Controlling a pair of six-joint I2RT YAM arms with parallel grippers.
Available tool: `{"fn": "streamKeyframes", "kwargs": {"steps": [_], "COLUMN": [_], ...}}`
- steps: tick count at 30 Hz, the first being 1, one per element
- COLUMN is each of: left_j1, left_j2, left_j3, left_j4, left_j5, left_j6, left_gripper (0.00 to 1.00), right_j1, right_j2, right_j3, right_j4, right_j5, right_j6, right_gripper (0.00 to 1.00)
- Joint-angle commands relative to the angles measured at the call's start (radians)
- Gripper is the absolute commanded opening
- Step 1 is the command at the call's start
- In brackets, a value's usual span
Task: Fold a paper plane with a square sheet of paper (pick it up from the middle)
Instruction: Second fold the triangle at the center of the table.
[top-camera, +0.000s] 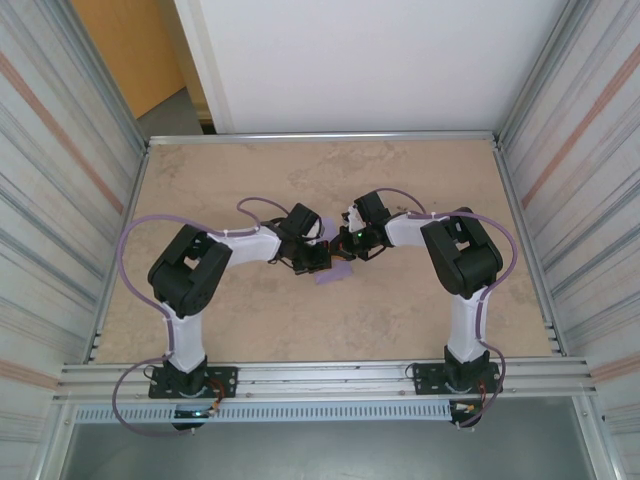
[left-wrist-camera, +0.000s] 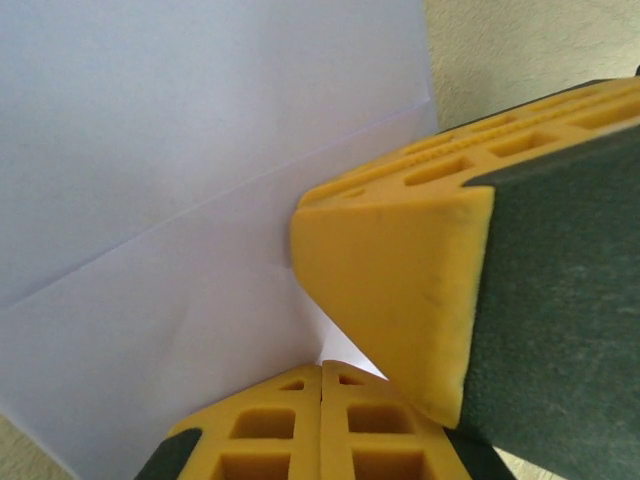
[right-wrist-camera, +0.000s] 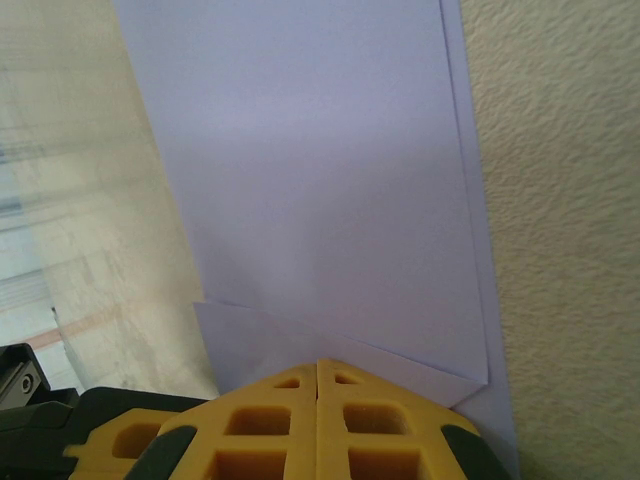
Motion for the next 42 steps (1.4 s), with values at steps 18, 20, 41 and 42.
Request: {"fn": "streamKeyframes", "kwargs": {"steps": [18, 20, 41, 42], "left_j1": [0.010, 0.010, 0.074, 0.076], "left_j2": [-0.119, -0.152, -0.251, -0.235], "left_j3": [-0.272, -0.309, -0.156, -0.145], "left_j4": [0.059, 0.047, 0.099, 0.102], "left_j5": [0.084, 0.085, 0.014, 0.013], "left_j6": [-0.083, -0.083, -0.081, -0.081], "left_gripper": [0.00, 0.00, 0.05, 0.06], "right_j1": [0.002, 0.002, 0.001, -0.003], "right_j2": [0.086, 0.087, -0.096, -0.107], "right_j3": [-0.044, -0.042, -0.001, -0.014], "right_j4": [-0.155, -0.155, 0.005, 0.007], "right_j5": [0.112, 0.113, 0.015, 0.028], "right_j6": [0.016, 0.017, 0.142, 0.146], "right_gripper": [0.02, 0.02, 0.27, 0.28]}}
